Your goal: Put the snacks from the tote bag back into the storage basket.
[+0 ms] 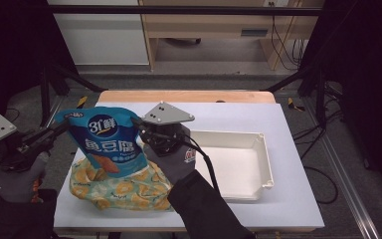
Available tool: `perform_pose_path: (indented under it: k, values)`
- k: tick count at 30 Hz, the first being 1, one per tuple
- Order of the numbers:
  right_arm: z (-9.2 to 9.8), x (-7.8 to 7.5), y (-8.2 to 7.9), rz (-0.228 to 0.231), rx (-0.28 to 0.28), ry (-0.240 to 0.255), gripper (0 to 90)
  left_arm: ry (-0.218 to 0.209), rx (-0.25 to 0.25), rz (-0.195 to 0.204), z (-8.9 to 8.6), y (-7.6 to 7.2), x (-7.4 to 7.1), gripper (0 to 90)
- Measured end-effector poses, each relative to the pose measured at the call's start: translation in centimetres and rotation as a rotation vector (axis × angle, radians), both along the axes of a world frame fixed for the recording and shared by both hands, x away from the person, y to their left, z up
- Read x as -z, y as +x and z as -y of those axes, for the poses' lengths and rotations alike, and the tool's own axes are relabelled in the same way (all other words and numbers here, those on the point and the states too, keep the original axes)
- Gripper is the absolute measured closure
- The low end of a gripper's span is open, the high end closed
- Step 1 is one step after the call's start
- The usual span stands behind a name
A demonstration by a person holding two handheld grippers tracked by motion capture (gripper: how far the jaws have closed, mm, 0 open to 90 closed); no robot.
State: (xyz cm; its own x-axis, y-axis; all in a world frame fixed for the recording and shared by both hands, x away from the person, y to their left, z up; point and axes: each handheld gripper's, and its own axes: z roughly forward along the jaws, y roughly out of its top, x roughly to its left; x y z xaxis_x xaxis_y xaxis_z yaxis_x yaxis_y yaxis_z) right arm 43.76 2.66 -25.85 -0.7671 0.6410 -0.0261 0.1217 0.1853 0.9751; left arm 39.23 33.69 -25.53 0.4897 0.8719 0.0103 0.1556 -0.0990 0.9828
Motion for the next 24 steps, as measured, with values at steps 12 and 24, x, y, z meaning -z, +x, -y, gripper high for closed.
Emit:
perform_pose_path:
  k: [12, 24]
  values:
    - [0.1, -1.8, -0.2, 0.031, -0.005, -0.006, 90.0, -0.008, 0.001, 0.029, 0.1, -0.5, -1.5, 90.0]
    - [0.9, -2.9, -0.7, 0.045, -0.013, 0.004, 90.0, -0.011, 0.011, 0.044, 0.8, -0.9, -2.5, 90.0]
